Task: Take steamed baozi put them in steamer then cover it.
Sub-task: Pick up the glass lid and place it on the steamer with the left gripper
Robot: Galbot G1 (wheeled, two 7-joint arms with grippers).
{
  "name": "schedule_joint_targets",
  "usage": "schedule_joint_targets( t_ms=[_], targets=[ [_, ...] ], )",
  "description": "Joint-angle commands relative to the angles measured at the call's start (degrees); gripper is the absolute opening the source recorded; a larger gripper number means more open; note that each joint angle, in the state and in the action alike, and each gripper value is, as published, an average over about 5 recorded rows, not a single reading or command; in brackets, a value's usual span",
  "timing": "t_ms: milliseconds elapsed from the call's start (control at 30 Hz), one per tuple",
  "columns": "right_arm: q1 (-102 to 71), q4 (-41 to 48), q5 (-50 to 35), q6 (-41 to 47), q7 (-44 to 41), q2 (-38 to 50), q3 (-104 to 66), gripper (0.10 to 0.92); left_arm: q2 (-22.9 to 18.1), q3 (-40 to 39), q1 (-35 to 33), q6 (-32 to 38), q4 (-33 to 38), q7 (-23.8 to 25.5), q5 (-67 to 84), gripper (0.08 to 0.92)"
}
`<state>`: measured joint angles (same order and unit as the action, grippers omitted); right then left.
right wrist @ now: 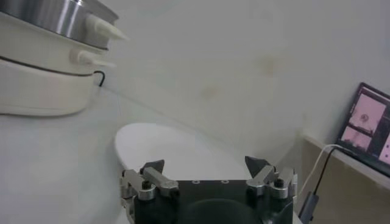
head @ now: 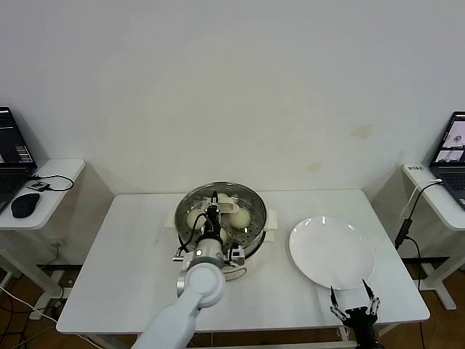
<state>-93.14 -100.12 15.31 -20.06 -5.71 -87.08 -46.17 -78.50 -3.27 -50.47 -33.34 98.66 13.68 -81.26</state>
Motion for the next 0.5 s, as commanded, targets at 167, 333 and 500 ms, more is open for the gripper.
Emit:
schedule_joint_targets(
  t_ms=[167,333,500],
  targets=[
    [-0.2,0.0,0.2,-0.1,0.0,-0.1,0.3,0.823,-0.4,0.2,-0.1,0.0,0.3,-0.7,0.4,0.144],
    [-0.3,-0.1,0.4,-0.1,0.0,-0.2,0.5,0.823,0.0,0.3,-1.0,0.0,2.4,-1.3,1.4,0.208],
    [-0.4,-0.2,0.6,-0.1,0.0,-0.2,0.6,0.823,1.6,1.0,-3.4,0.0,7.2,-1.8,2.5,0.346]
  ],
)
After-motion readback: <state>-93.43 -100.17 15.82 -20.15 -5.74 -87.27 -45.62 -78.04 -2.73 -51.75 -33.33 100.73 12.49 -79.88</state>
